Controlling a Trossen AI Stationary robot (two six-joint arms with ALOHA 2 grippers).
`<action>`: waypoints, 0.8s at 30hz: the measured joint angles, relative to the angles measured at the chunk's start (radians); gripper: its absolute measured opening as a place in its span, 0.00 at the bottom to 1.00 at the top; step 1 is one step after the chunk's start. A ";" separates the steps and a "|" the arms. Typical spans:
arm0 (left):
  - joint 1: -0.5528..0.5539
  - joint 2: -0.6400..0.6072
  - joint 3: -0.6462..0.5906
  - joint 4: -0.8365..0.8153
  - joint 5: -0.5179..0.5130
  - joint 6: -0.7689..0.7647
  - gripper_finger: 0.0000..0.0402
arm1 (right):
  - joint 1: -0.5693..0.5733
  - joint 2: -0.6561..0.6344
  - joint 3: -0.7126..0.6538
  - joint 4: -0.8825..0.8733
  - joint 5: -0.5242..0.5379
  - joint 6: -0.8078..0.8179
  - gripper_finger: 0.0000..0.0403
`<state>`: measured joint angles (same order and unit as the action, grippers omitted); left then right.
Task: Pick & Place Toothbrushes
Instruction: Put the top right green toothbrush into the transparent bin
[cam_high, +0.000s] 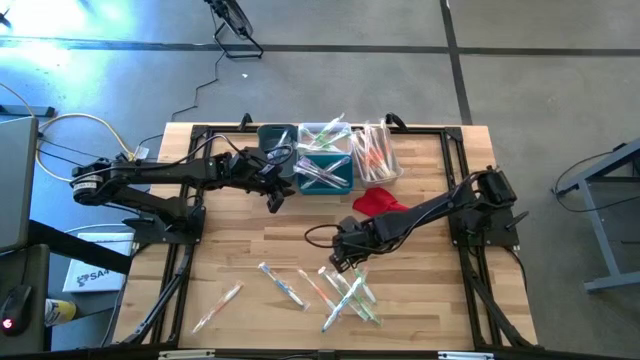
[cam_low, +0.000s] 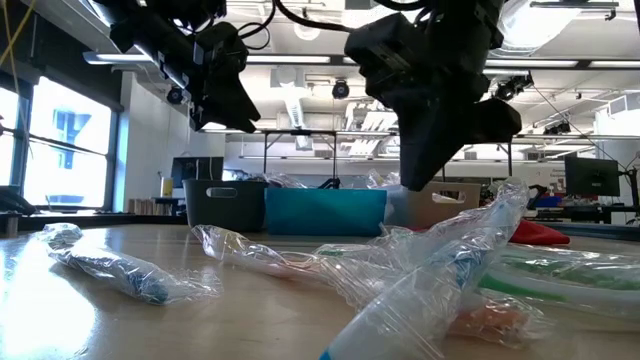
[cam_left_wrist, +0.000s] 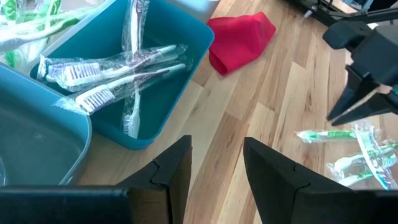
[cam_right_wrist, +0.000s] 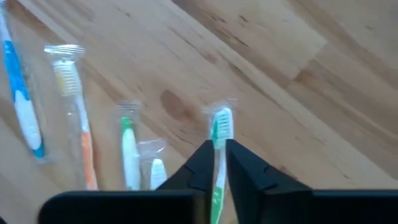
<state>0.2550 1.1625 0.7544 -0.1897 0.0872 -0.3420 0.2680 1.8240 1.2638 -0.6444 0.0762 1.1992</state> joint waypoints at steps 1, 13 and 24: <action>0.000 0.000 0.000 0.000 0.000 0.000 0.36 | 0.000 0.000 0.000 -0.004 0.000 0.000 0.10; 0.000 0.000 0.000 0.000 -0.001 0.000 0.36 | 0.000 0.030 -0.001 0.010 0.014 0.001 0.39; 0.000 0.000 0.000 -0.008 -0.005 0.000 0.36 | 0.003 0.112 -0.001 0.055 -0.011 0.005 0.38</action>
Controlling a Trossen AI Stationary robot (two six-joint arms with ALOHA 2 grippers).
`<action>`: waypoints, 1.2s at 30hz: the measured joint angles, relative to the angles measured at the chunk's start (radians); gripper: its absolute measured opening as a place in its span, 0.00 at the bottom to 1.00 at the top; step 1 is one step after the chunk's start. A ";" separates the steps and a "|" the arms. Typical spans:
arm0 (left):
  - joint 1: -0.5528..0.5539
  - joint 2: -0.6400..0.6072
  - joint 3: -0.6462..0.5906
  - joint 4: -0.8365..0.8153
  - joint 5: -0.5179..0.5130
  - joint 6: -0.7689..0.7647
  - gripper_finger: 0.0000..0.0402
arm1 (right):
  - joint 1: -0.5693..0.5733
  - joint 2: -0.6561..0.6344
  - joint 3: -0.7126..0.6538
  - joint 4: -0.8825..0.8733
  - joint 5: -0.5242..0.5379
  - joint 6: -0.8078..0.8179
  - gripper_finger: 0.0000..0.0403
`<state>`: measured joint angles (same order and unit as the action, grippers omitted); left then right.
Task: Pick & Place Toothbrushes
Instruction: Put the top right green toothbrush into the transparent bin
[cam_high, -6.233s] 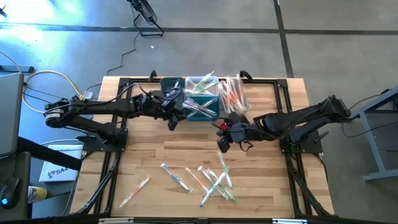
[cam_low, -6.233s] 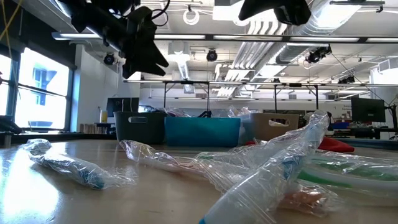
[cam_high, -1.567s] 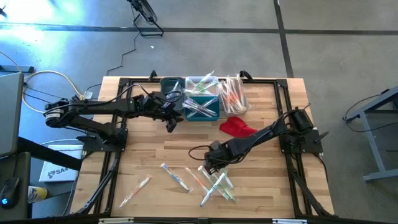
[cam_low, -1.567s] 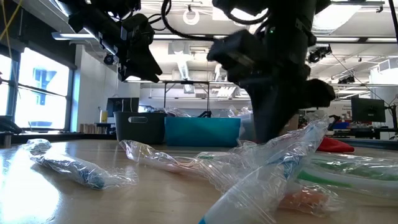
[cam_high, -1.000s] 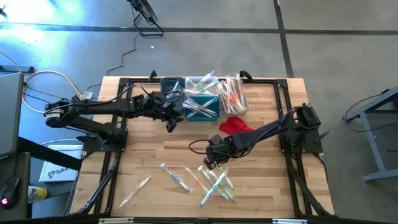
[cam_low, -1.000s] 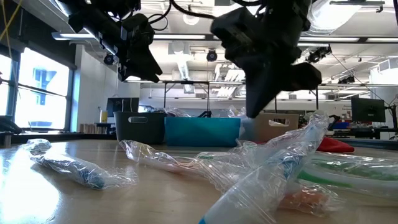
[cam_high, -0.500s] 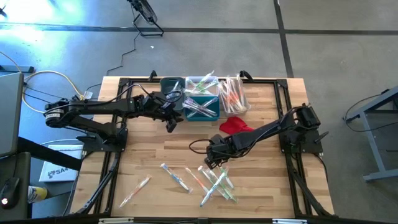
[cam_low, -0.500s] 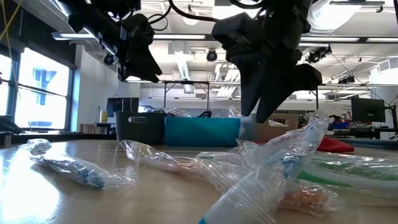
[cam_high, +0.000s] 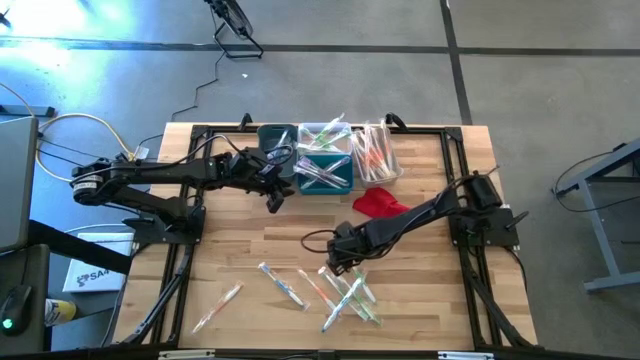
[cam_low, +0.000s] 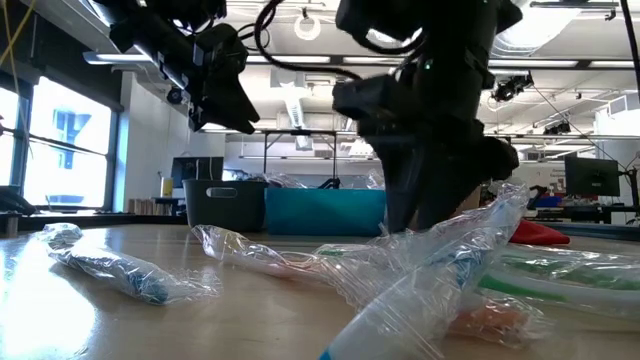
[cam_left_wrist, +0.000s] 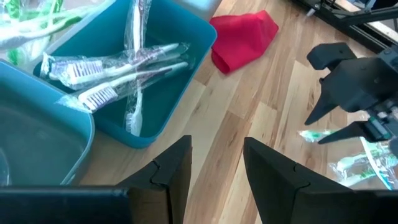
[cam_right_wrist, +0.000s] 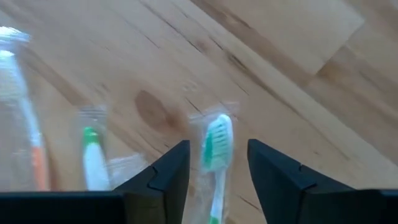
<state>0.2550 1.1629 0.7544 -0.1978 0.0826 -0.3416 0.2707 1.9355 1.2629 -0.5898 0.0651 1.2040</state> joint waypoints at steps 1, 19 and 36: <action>0.000 0.000 0.000 -0.005 0.000 0.000 0.36 | 0.000 0.009 0.000 -0.002 -0.006 0.001 0.38; 0.000 0.000 0.000 -0.023 -0.010 0.000 0.36 | 0.010 0.033 0.001 0.000 0.009 -0.004 0.29; 0.000 0.000 0.000 -0.023 -0.009 0.000 0.36 | 0.011 0.034 0.000 0.008 0.022 0.000 0.04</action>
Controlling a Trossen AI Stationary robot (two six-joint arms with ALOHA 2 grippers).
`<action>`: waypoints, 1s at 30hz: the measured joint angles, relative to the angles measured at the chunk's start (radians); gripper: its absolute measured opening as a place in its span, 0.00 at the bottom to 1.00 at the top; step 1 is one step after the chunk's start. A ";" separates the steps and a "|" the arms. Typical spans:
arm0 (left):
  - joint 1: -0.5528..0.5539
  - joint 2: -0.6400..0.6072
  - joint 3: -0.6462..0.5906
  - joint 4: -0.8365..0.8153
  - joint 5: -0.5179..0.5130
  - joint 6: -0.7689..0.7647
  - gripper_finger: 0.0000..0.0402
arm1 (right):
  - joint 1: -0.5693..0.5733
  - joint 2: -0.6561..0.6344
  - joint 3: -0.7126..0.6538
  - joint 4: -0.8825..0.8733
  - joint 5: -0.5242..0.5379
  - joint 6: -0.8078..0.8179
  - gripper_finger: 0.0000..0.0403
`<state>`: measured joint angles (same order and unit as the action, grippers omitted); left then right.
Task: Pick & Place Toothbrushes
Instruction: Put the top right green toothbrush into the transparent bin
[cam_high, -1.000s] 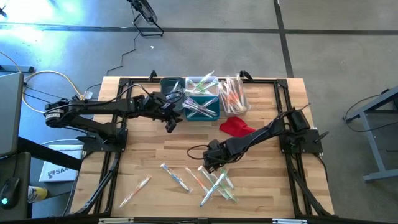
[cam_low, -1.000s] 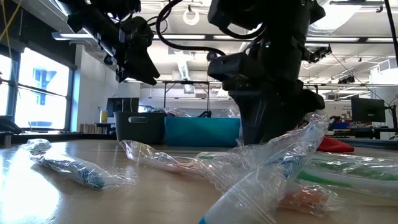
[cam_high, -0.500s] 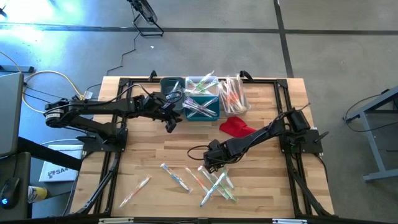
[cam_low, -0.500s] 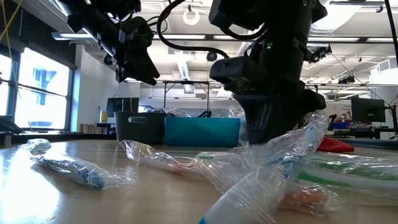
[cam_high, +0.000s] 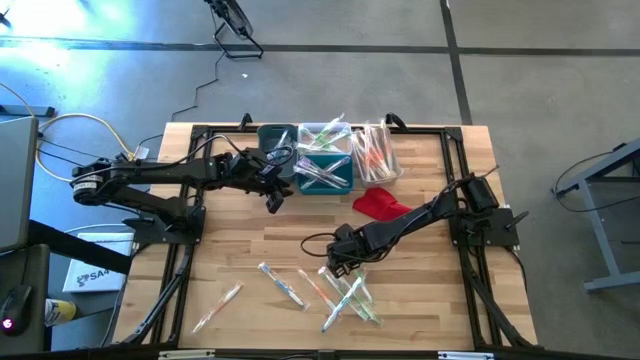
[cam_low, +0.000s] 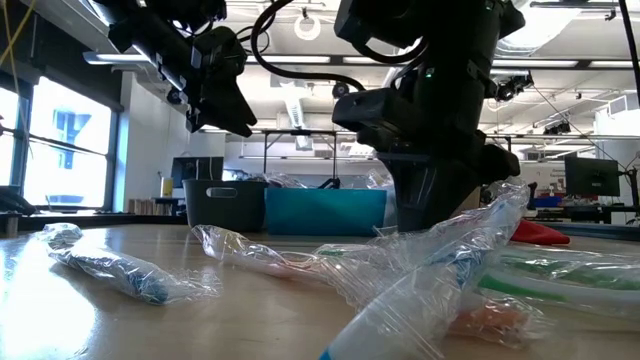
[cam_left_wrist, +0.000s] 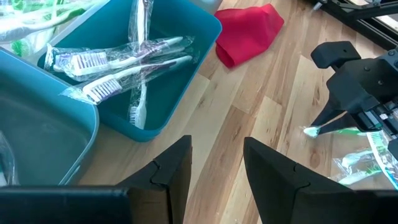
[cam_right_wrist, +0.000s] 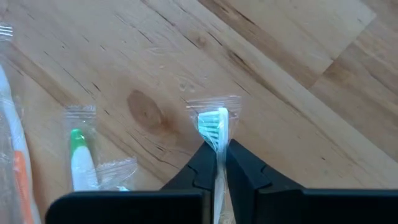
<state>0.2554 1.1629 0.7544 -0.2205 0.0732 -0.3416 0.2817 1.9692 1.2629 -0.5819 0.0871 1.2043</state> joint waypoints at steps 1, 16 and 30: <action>0.000 0.000 0.000 0.000 0.000 0.000 0.36 | 0.000 0.000 0.000 0.000 0.000 0.000 0.04; 0.000 0.000 0.000 0.001 0.000 -0.003 0.36 | 0.000 0.000 0.000 0.004 0.012 0.027 0.02; 0.000 0.000 0.000 -0.015 0.000 0.003 0.36 | -0.042 -0.075 0.000 0.080 -0.076 -0.116 0.02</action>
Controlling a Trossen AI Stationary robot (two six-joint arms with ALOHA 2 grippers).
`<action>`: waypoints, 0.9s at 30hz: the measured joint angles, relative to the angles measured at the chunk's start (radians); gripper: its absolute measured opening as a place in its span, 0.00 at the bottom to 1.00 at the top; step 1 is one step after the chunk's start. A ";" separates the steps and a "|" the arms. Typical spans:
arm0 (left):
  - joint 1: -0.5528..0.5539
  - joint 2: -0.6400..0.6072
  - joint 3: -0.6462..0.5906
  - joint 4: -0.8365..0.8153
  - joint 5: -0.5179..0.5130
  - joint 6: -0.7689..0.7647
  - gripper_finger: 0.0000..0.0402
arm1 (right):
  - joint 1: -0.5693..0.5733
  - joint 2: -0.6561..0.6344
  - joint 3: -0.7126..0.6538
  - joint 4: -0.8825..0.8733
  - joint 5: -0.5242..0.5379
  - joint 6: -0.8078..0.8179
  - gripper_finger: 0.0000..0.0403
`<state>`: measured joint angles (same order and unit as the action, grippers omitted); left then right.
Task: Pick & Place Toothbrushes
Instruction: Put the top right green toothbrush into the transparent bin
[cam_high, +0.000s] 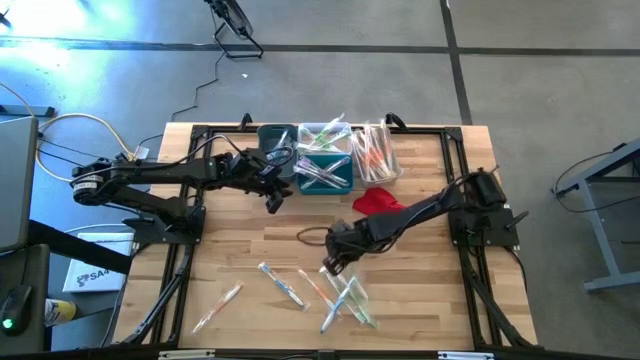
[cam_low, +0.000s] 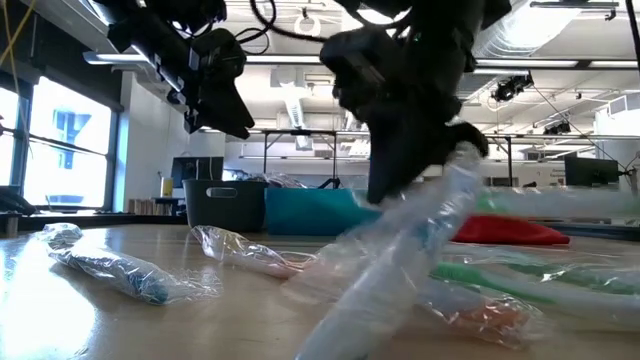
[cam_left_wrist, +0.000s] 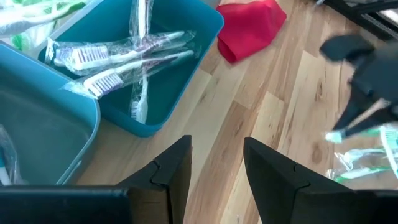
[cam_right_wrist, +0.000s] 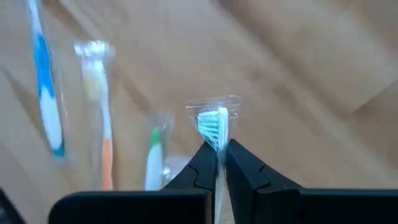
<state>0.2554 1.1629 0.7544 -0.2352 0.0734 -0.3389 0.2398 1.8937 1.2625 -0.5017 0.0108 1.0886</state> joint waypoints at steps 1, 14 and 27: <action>0.000 0.000 0.000 -0.005 0.000 0.001 0.36 | -0.008 -0.013 0.000 -0.006 0.013 -0.015 0.02; 0.000 0.000 0.000 -0.010 -0.003 -0.004 0.36 | -0.165 -0.244 0.001 -0.017 0.195 -0.266 0.02; 0.000 0.000 0.000 -0.016 -0.005 -0.020 0.36 | -0.368 -0.364 0.001 0.117 0.246 -0.586 0.02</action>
<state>0.2554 1.1629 0.7540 -0.2512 0.0688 -0.3590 -0.1286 1.5298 1.2636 -0.3848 0.2571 0.5025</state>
